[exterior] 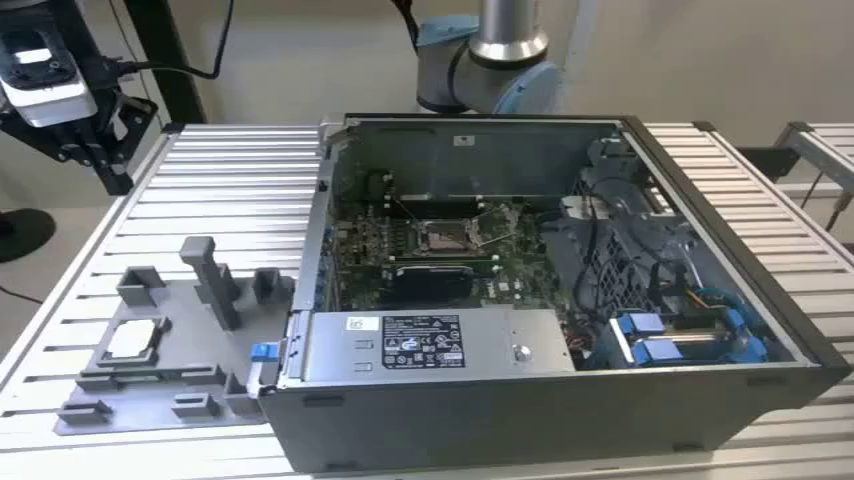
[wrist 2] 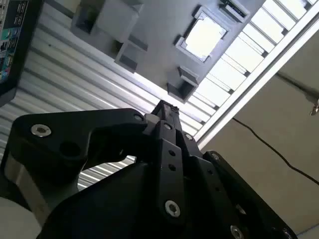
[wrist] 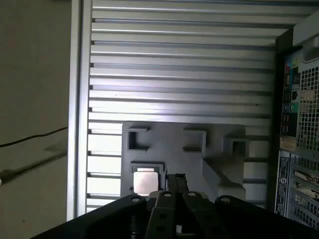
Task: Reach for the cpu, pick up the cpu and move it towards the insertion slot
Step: 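Reach for the cpu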
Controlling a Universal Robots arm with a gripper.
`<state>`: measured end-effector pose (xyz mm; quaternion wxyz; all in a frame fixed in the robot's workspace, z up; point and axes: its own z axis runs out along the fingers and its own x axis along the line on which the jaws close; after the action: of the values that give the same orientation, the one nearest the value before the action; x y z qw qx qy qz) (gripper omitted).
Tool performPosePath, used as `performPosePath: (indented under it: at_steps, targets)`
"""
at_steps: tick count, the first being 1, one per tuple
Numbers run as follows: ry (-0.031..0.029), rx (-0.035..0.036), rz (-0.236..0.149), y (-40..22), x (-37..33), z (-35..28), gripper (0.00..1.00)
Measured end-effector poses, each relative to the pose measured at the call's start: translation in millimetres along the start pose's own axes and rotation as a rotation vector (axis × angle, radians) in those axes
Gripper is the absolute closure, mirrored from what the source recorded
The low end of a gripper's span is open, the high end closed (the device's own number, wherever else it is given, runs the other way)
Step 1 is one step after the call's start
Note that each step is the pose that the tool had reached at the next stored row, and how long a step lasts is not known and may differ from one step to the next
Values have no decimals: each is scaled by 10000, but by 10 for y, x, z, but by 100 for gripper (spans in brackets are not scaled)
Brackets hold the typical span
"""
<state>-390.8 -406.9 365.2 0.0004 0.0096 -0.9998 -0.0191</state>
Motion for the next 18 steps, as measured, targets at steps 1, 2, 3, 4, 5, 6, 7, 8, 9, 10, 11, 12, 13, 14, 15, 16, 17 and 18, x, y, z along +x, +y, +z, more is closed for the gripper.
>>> performPosePath:
  at_steps: [1, 2, 3, 4, 5, 6, 7, 8, 9, 10, 11, 12, 13, 14, 15, 16, 17, 18]
  targets:
    - [0, 0, 0, 0, 0, 0, 100]
    - [0, 0, 0, 0, 0, 0, 100]
    - [0, 0, 0, 0, 0, 0, 100]
    - [0, 0, 0, 0, 0, 0, 100]
    - [0, 0, 0, 0, 0, 0, 100]
    - [0, 0, 0, 0, 0, 0, 100]
    - [0, 0, 0, 0, 0, 0, 100]
    - [0, 0, 0, 0, 0, 0, 100]
    - [0, 0, 0, 0, 0, 0, 100]
    - [0, 0, 0, 0, 0, 0, 100]
    - [0, 0, 0, 0, 0, 0, 100]
    - [0, 0, 0, 0, 0, 0, 100]
    - [2, 1, 0, -1, 2, -1, 100]
    - [0, 1, 0, -4, 10, -1, 100]
    - [1, 2, -1, -17, 27, -1, 100]
    - [0, 0, 0, -41, 39, -2, 100]
    - [0, -1, 0, -69, 48, -2, 100]
    - [-1, 0, 0, -104, 57, -4, 100]
